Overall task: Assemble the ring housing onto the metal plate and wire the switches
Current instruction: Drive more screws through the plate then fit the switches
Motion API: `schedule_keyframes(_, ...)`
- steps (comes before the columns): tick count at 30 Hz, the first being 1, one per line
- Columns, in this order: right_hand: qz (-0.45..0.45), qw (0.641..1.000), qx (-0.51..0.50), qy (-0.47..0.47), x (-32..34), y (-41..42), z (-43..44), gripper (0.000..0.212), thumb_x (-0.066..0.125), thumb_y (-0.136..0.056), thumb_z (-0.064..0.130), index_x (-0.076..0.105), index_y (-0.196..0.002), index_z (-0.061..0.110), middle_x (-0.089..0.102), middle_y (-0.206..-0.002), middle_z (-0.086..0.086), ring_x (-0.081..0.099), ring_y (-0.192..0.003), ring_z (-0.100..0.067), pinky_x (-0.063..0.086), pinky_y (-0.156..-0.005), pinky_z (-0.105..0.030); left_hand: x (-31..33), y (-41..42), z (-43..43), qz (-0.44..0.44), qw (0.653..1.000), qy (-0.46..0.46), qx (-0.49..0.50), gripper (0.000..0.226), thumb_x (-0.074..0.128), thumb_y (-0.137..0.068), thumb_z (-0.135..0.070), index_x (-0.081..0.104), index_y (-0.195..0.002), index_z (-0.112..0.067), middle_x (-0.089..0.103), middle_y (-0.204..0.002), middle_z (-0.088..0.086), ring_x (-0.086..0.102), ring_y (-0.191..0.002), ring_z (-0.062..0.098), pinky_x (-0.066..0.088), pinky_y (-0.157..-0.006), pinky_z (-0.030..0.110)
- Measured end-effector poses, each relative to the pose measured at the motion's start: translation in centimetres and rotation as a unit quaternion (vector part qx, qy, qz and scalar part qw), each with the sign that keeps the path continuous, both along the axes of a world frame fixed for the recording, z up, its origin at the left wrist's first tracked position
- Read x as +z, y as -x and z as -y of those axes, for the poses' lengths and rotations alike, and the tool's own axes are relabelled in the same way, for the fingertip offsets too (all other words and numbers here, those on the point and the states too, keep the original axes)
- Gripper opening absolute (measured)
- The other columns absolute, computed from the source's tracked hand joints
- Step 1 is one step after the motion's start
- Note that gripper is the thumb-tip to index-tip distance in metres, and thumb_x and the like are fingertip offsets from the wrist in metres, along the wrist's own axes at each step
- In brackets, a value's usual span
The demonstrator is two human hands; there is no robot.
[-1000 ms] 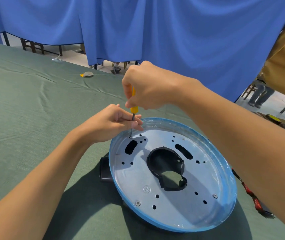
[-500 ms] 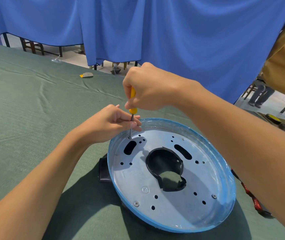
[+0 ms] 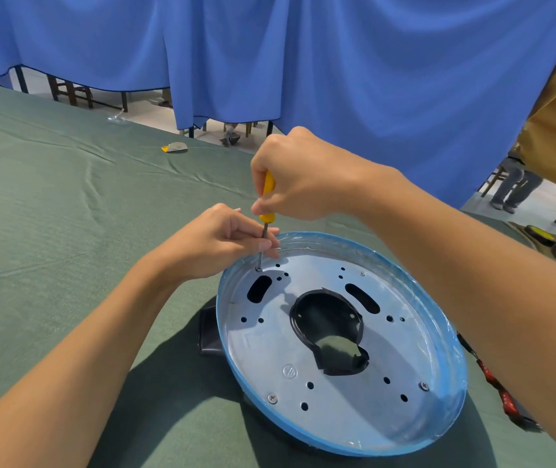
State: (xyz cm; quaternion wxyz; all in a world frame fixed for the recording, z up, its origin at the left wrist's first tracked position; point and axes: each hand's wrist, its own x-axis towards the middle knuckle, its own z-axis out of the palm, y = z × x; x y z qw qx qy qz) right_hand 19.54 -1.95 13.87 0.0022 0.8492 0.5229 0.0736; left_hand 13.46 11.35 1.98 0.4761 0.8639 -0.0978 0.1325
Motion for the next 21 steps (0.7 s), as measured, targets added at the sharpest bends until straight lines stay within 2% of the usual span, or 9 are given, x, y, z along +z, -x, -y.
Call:
schedule_keyframes(3,0.008,0.998,-0.061,-0.033,-0.7,-0.2,0.0,0.038,0.067,-0.084,0.036,0.036,-0.065,0.025,0.044,-0.080,-0.003,0.044,-0.069,-0.019,0.026,-0.048,-0.027,-0.3,-0.3,0.7,0.033,0.998,-0.004,0.050,0.009,0.076,-0.083,-0.012,0.079,-0.090,-0.016,0.077,-0.092,-0.005,0.069,-0.103,0.004,0.021,-0.121,0.039)
schedule_keyframes(6,0.009,0.996,-0.082,-0.043,-1.1,0.1,0.1,0.040,0.061,-0.089,0.037,0.032,-0.065,0.023,0.033,-0.072,0.001,0.036,-0.060,-0.016,0.023,-0.048,-0.028,-0.2,-0.3,0.7,0.044,0.997,-0.020,0.056,0.011,0.078,-0.080,-0.013,0.079,-0.078,-0.023,0.078,-0.087,-0.004,0.069,-0.100,0.002,0.019,-0.118,0.029)
schedule_keyframes(9,0.008,1.000,-0.028,0.005,-0.2,0.4,0.0,0.032,0.064,-0.088,0.048,0.052,-0.080,0.020,0.044,-0.081,0.003,0.047,-0.083,-0.021,0.028,-0.050,-0.025,0.0,-0.2,0.2,0.002,1.000,0.001,0.016,0.013,0.071,-0.087,-0.009,0.081,-0.080,-0.016,0.078,-0.094,-0.004,0.063,-0.111,-0.003,0.029,-0.117,0.033)
schedule_keyframes(11,-0.003,1.000,0.018,0.019,0.3,0.5,0.0,0.021,0.069,-0.087,0.038,0.062,-0.093,0.019,0.047,-0.084,0.009,0.047,-0.079,-0.010,0.035,-0.051,-0.015,-0.2,-0.3,-0.1,-0.019,1.000,-0.008,-0.004,0.015,0.067,-0.091,-0.009,0.080,-0.087,-0.013,0.076,-0.098,-0.011,0.059,-0.117,-0.005,0.021,-0.121,0.039)
schedule_keyframes(13,0.002,1.000,0.031,0.006,0.4,0.5,-0.1,0.012,0.070,-0.088,0.029,0.063,-0.084,0.020,0.043,-0.074,0.014,0.043,-0.064,-0.003,0.038,-0.049,-0.009,-0.3,-0.3,0.0,-0.034,0.999,-0.004,-0.022,0.016,0.063,-0.093,-0.007,0.079,-0.094,-0.011,0.075,-0.100,-0.014,0.055,-0.123,-0.002,0.020,-0.119,0.022)
schedule_keyframes(14,0.014,1.000,0.023,-0.003,0.2,0.4,-0.2,0.017,0.068,-0.089,0.028,0.059,-0.078,0.019,0.040,-0.071,0.012,0.041,-0.062,-0.004,0.036,-0.044,-0.013,-0.2,-0.2,0.1,-0.033,0.999,0.002,-0.021,0.016,0.063,-0.094,-0.007,0.078,-0.097,-0.010,0.075,-0.100,-0.012,0.056,-0.123,0.000,0.021,-0.113,0.012)
schedule_keyframes(15,0.026,1.000,0.010,-0.009,0.0,0.3,-0.3,0.025,0.066,-0.090,0.028,0.052,-0.071,0.018,0.038,-0.069,0.008,0.041,-0.062,-0.007,0.030,-0.040,-0.018,-0.2,-0.2,0.2,-0.020,1.000,0.001,-0.004,0.014,0.065,-0.092,-0.008,0.077,-0.098,-0.011,0.076,-0.100,-0.009,0.059,-0.120,0.002,0.021,-0.112,0.010)
schedule_keyframes(18,0.047,0.998,-0.039,-0.025,-0.5,0.1,-0.6,0.046,0.061,-0.093,0.032,0.030,-0.061,0.021,0.032,-0.066,0.000,0.034,-0.054,-0.015,0.020,-0.045,-0.026,-0.2,-0.3,0.3,0.052,0.994,-0.035,0.087,0.008,0.077,-0.081,-0.014,0.080,-0.089,-0.017,0.077,-0.094,-0.006,0.067,-0.103,-0.001,0.015,-0.121,0.033)
schedule_keyframes(21,0.037,0.998,-0.042,-0.020,-0.3,-0.1,-0.4,0.048,0.061,-0.090,0.048,0.035,-0.062,0.020,0.034,-0.067,0.002,0.032,-0.055,-0.014,0.021,-0.046,-0.027,-0.1,-0.4,0.1,0.061,0.994,-0.051,0.075,0.005,0.076,-0.083,-0.014,0.080,-0.081,-0.016,0.077,-0.091,-0.007,0.067,-0.104,-0.001,0.017,-0.122,0.039)
